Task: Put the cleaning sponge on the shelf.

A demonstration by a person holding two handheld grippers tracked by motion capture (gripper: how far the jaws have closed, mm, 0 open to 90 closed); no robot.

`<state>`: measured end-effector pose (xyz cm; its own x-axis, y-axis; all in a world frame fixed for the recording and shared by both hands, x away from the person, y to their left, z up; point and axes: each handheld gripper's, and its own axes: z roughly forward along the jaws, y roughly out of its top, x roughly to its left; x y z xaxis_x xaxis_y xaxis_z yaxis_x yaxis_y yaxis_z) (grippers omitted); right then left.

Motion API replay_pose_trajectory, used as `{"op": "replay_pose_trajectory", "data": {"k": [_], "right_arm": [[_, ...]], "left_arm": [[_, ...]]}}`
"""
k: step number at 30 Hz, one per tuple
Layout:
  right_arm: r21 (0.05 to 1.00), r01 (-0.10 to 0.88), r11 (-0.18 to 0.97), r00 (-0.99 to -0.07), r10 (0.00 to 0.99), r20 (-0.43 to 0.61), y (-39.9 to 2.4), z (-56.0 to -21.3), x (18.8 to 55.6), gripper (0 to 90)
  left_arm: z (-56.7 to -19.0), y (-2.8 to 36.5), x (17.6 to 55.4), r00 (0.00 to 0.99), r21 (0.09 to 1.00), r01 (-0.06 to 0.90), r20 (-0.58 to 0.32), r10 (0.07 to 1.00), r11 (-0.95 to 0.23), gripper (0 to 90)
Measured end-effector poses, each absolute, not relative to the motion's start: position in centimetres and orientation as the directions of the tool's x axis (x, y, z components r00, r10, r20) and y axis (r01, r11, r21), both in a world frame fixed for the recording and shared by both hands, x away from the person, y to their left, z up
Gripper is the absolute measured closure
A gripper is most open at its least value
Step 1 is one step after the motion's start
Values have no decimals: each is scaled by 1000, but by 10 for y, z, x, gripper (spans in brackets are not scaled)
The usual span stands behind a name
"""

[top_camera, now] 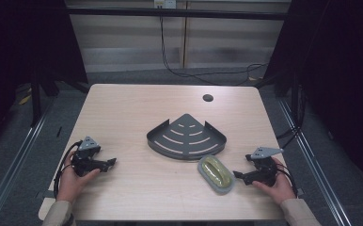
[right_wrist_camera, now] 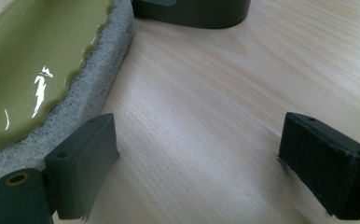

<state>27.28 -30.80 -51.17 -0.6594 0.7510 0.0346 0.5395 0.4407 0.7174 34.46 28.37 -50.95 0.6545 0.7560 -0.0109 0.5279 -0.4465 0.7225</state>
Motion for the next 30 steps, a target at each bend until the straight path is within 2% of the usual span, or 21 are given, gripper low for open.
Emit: {"op": "replay_pose_trajectory", "data": {"k": [3, 5, 6, 12, 15, 21, 30], "right_arm": [[690, 564, 454, -651, 758, 33, -306, -508, 274, 119], [650, 602, 464, -631, 775, 32, -303, -503, 277, 180], [610, 633, 476, -622, 782, 36, -301, -497, 278, 247], [486, 760, 431, -543, 832, 113, -286, -473, 286, 264], [440, 793, 421, -522, 842, 134, -280, -459, 291, 266], [361, 818, 448, -520, 844, 130, -270, -433, 300, 303], [310, 823, 476, -534, 835, 136, -252, -415, 305, 356]], "left_arm": [[-509, 284, 344, 654, 722, 529, -11, 756, -447, 143], [-509, 284, 344, 654, 722, 529, -11, 756, -447, 143], [-509, 284, 344, 654, 722, 529, -11, 756, -447, 143], [-510, 284, 344, 654, 722, 529, -11, 757, -446, 143], [-510, 284, 344, 654, 722, 529, -11, 757, -447, 143], [-510, 284, 344, 655, 722, 527, -10, 755, -448, 143], [-510, 284, 344, 655, 722, 527, -10, 755, -448, 143]]}}
